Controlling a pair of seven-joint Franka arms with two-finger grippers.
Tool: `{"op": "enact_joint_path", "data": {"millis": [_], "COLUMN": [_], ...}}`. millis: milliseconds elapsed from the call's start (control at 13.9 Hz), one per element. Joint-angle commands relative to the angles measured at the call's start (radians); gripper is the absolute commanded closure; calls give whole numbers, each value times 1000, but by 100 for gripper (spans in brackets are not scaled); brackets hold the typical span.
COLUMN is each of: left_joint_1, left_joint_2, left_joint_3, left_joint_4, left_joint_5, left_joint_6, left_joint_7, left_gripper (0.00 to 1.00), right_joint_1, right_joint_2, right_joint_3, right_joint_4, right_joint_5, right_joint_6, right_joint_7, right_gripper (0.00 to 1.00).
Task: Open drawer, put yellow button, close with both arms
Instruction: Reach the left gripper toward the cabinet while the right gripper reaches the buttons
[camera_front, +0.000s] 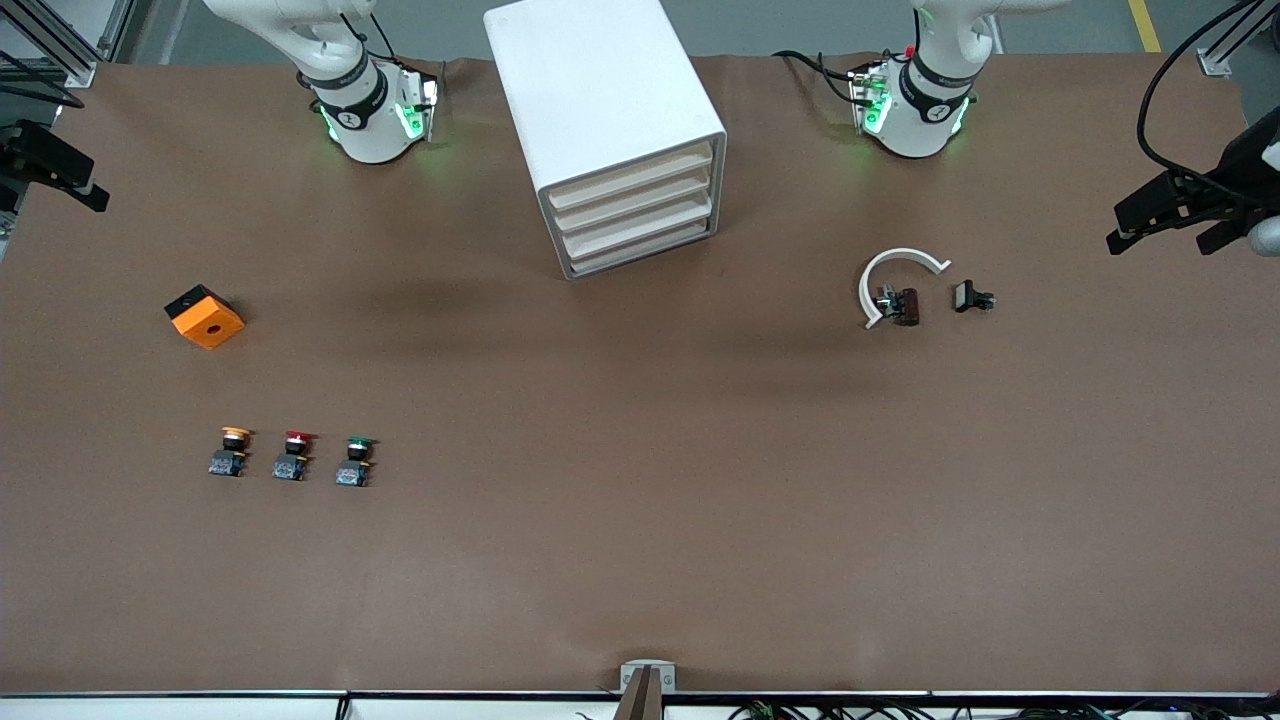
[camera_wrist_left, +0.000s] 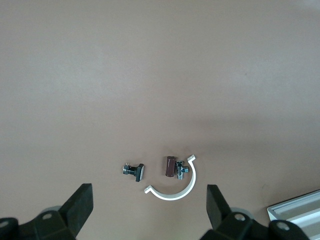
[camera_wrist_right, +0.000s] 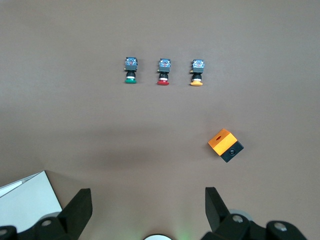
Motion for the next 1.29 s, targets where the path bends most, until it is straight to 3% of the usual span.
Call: {"op": "enact_joint_path", "data": {"millis": [0, 576, 863, 1223], "left_joint_1": [-4, -1, 17, 8], "left_joint_2": [10, 29, 97, 256], "left_joint_3": [-1, 4, 2, -1], "left_joint_4": [24, 20, 15, 15], "left_joint_5": [21, 25, 25, 25], "left_joint_6": [-23, -68, -66, 4], "left_joint_7": [0, -12, -15, -17], "left_gripper": [0, 0, 0, 0], "right_joint_1": [7, 5, 5, 2], "right_joint_2": [-20, -21, -15, -5], "right_joint_3": [1, 1, -1, -1], "right_joint_4": [-11, -11, 10, 43], "right_joint_5": [-17, -17, -16, -13], "right_joint_6": [-2, -2, -1, -2], "right_joint_7": [17, 17, 17, 20], "right_gripper": [0, 0, 0, 0]}}
